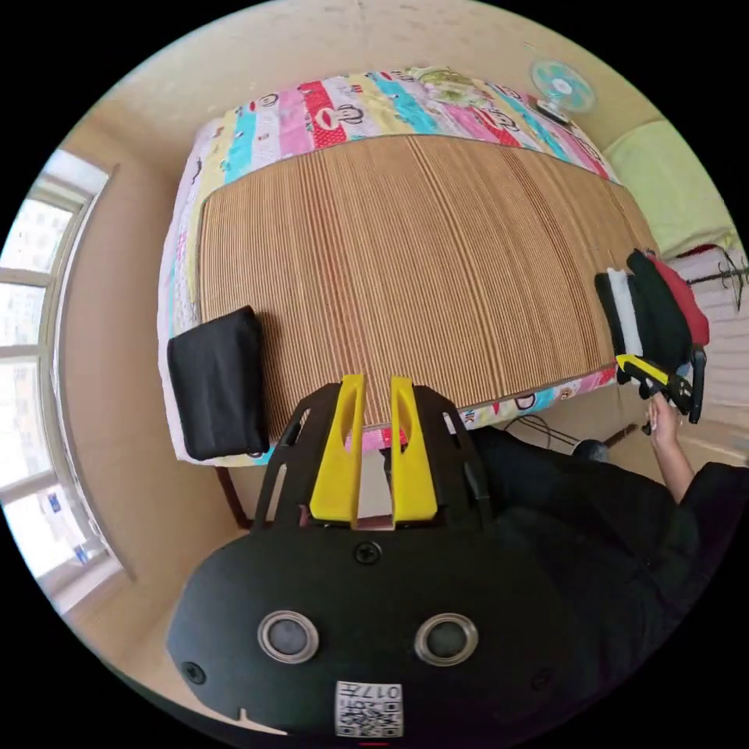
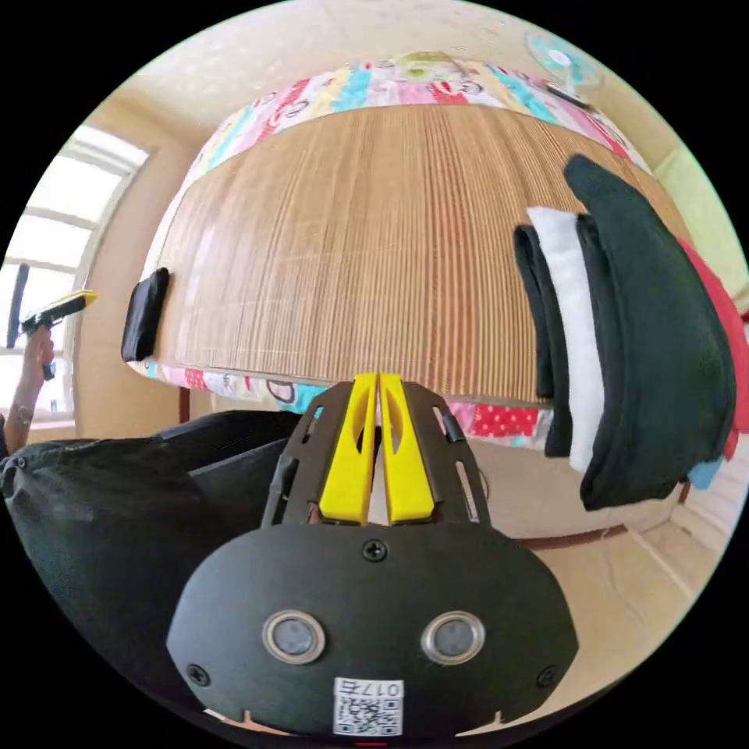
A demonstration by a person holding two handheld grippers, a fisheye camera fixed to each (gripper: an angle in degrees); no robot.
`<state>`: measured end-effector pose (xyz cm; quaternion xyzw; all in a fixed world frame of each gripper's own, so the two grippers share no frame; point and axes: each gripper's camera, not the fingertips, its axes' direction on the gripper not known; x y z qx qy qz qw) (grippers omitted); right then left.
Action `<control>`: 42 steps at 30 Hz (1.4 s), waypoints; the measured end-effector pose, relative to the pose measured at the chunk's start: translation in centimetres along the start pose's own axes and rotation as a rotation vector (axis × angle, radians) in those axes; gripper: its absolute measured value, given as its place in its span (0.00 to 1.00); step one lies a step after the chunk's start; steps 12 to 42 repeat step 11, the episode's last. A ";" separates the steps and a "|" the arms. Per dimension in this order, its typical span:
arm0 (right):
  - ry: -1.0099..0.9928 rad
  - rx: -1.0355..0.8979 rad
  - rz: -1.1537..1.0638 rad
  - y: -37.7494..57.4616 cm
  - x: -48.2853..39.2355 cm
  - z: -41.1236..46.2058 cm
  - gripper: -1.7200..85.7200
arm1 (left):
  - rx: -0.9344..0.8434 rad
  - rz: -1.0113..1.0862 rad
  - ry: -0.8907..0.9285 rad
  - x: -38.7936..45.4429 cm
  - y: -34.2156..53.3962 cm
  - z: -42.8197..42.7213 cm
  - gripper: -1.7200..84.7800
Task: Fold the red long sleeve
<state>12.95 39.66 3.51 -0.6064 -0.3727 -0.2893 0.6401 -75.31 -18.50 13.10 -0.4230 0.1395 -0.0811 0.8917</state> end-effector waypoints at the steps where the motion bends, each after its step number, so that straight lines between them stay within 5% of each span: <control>1: 0.004 0.046 -0.041 -1.4 -2.2 -0.4 0.03 | -0.004 -0.049 0.021 -2.1 0.6 0.2 0.09; 5: -0.007 0.364 -0.109 -8.1 -13.9 -4.6 0.03 | 0.041 -0.448 0.268 -18.0 7.3 2.6 0.13; 8: -0.045 0.486 -0.149 -10.1 -20.5 -5.7 0.04 | 0.027 -0.608 0.243 -27.7 11.6 4.7 0.14; 11: -0.054 0.285 -0.198 -12.1 -25.1 -0.5 0.05 | -0.097 -0.593 0.093 -35.7 12.7 8.1 0.15; 42: -0.054 0.285 -0.198 -12.1 -25.1 -0.5 0.05 | -0.097 -0.593 0.093 -35.7 12.7 8.1 0.15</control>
